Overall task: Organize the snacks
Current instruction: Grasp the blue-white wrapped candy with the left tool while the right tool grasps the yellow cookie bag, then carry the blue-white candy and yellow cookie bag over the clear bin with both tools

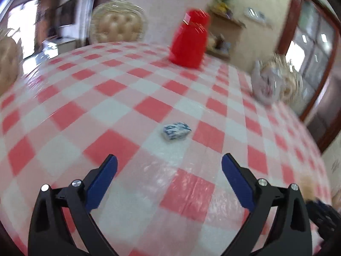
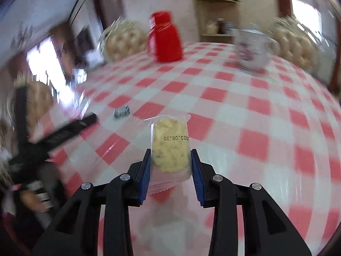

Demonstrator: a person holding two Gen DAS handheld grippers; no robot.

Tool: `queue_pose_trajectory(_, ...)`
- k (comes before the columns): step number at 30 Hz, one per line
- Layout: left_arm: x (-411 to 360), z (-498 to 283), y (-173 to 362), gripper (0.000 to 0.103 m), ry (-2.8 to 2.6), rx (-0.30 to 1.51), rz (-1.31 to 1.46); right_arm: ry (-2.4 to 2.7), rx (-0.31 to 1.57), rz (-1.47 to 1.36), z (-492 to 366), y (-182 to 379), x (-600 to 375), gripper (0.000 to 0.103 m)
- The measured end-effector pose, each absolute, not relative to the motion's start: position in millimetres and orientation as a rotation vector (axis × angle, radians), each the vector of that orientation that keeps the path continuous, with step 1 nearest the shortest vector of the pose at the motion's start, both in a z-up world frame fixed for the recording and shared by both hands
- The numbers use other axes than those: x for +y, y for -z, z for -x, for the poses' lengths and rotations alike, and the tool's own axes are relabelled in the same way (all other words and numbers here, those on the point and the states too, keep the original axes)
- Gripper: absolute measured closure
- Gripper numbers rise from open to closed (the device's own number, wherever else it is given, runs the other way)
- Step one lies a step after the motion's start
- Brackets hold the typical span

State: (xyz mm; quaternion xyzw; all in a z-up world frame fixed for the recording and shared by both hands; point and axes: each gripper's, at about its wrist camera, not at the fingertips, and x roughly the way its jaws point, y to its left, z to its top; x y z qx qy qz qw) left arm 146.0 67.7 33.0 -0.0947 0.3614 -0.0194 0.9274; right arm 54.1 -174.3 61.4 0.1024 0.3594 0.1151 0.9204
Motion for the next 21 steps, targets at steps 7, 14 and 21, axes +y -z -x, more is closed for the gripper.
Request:
queue_pose_trajectory(7, 54, -211, -23, 0.009, -0.041, 0.836, 0.143, -0.217, 0.732, -0.323, -50, -58, -195, 0.067)
queue_pose_trajectory(14, 39, -237, -11, 0.063, 0.033, 0.904, -0.053, -0.256, 0.731, -0.318, -46, -63, -186, 0.067)
queue_pose_trajectory(21, 26, -194, -24, 0.064, 0.118, 0.826, -0.088, -0.234, 0.743, -0.312, -46, -56, -186, 0.067)
